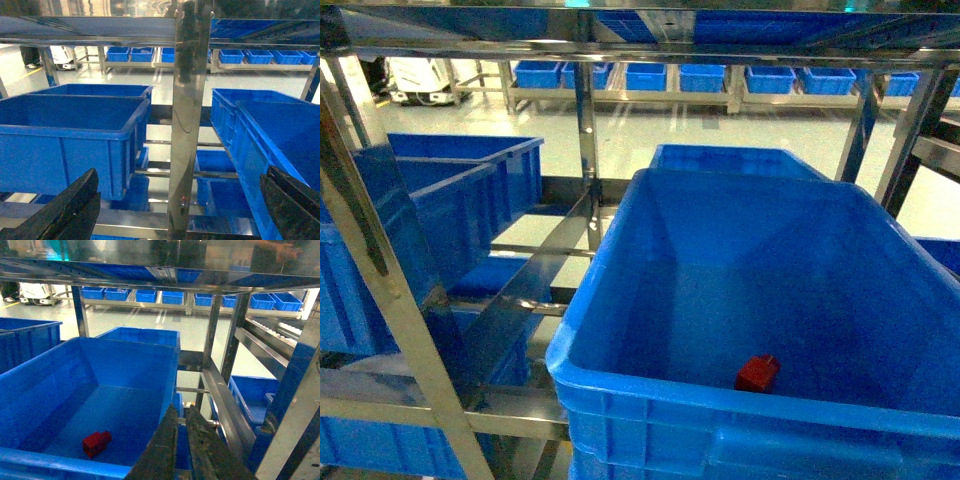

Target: Pick red block from blue box to shelf

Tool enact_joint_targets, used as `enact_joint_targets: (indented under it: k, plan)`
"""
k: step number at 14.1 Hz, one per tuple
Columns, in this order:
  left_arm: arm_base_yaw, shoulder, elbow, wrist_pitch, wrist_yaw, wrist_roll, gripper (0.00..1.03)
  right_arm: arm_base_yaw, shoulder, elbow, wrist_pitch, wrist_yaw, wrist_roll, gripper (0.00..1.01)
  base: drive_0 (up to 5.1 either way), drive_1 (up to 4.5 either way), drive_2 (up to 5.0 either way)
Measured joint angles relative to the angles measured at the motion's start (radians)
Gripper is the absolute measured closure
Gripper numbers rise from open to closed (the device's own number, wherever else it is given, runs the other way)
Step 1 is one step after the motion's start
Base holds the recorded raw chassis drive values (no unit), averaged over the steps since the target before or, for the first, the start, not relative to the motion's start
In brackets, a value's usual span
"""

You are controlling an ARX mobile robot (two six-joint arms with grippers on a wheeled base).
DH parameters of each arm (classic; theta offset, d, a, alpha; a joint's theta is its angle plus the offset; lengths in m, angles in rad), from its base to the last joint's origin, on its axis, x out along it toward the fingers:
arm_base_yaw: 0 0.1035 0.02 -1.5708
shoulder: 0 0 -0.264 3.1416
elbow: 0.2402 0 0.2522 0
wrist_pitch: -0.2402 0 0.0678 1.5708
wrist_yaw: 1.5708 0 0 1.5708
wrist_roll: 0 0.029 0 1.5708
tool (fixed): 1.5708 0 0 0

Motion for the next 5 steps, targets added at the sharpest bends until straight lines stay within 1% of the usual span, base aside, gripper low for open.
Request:
enact_joint_targets:
  k: [2, 3, 4, 5]
  plan:
    - [0.000, 0.000, 0.000, 0.000, 0.000, 0.000, 0.05, 0.000, 0.000, 0.000, 0.000, 0.000, 0.000, 0.68, 0.0, 0.00, 0.0]
    - [0.000, 0.000, 0.000, 0.000, 0.000, 0.000, 0.05, 0.000, 0.000, 0.000, 0.000, 0.000, 0.000, 0.50, 0.0, 0.00, 0.0]
    - [0.000, 0.000, 0.000, 0.000, 0.000, 0.000, 0.05, 0.000, 0.000, 0.000, 0.000, 0.000, 0.000, 0.38, 0.0, 0.00, 0.0]
    - [0.000, 0.000, 0.000, 0.000, 0.000, 0.000, 0.05, 0.000, 0.000, 0.000, 0.000, 0.000, 0.000, 0.24, 0.0, 0.00, 0.0]
